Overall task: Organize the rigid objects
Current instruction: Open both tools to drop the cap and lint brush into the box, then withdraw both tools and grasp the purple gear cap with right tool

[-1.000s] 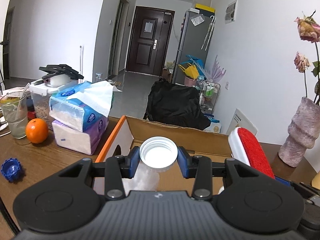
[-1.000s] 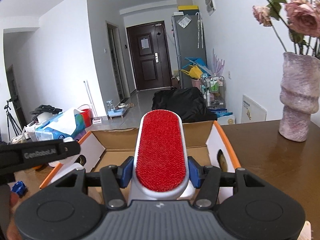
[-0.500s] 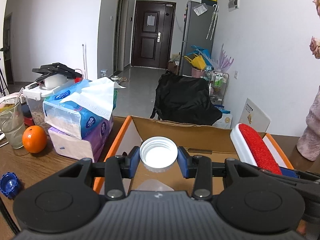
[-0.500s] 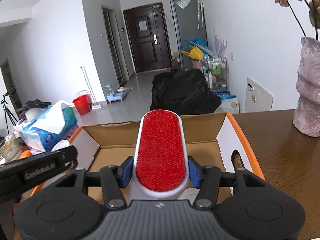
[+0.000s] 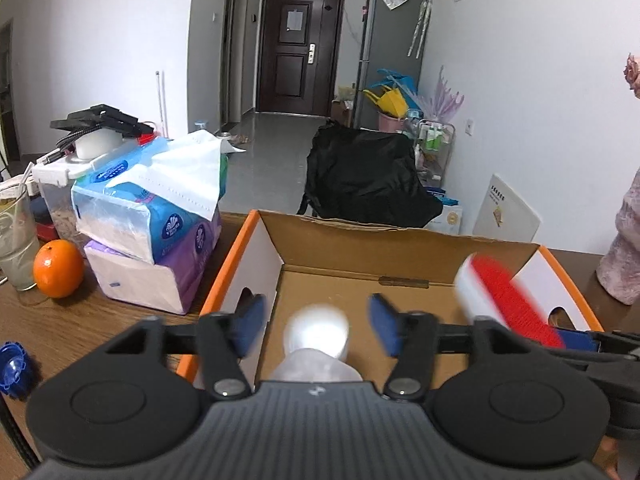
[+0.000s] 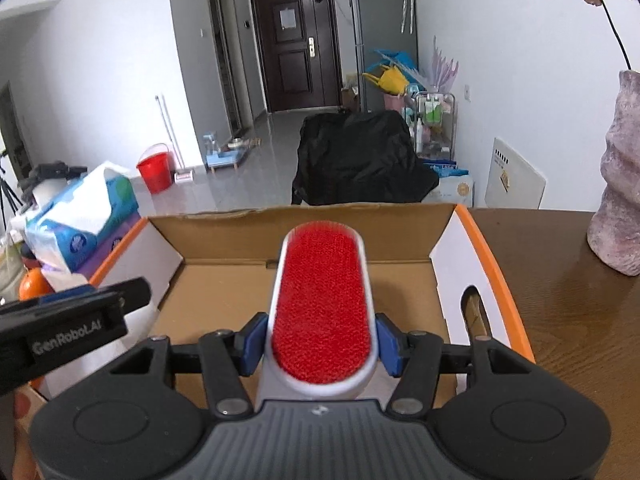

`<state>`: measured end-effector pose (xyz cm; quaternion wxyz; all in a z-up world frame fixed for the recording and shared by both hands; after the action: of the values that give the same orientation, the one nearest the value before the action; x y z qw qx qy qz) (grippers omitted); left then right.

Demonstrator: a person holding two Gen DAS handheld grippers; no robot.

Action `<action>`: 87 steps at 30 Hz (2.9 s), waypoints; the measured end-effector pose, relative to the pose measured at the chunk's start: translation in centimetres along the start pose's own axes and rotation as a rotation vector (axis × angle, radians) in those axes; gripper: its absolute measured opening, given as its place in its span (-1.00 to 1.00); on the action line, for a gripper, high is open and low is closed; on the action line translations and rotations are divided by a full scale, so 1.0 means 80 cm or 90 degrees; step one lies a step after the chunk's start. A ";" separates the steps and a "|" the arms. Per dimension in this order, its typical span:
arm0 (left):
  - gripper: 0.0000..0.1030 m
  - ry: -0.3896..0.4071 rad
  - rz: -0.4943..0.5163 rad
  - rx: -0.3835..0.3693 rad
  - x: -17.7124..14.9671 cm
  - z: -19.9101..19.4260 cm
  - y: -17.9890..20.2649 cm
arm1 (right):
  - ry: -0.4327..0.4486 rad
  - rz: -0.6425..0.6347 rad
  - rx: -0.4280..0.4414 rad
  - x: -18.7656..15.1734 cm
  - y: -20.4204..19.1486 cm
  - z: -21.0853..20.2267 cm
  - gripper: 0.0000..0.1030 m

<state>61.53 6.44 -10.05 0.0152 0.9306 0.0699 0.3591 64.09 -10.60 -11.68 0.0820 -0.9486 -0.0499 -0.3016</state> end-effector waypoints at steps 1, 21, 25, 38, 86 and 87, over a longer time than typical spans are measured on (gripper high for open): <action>0.73 0.009 0.003 0.009 0.001 -0.003 -0.001 | 0.002 -0.002 -0.005 0.001 -0.001 -0.003 0.30; 1.00 0.056 -0.026 0.019 0.008 -0.034 -0.019 | 0.069 0.019 -0.009 0.000 0.011 -0.052 1.00; 1.00 0.073 -0.027 0.019 0.004 -0.047 -0.018 | 0.083 0.014 -0.017 -0.003 0.010 -0.061 1.00; 1.00 0.098 -0.018 0.023 -0.030 -0.089 -0.005 | 0.135 0.022 -0.033 -0.030 0.021 -0.105 1.00; 1.00 0.091 -0.006 0.022 -0.225 -0.209 0.029 | 0.158 0.019 -0.059 -0.240 0.095 -0.226 1.00; 1.00 0.089 -0.005 0.021 -0.229 -0.210 0.030 | 0.159 0.018 -0.057 -0.244 0.097 -0.228 1.00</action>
<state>37.15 1.12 -9.60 -0.0035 0.9030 0.0805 0.4221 39.03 -22.46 -9.32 0.0491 -0.9071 -0.0121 -0.4179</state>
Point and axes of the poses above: each gripper's, at about its wrist camera, not at the fingertips, and z roughly the way its jaws point, y to its right, x to its top, the point moved 6 cm from there along z, roughly the way its jaws point, and after that the axes turned 14 degrees about -y, right-handed, at the moved point
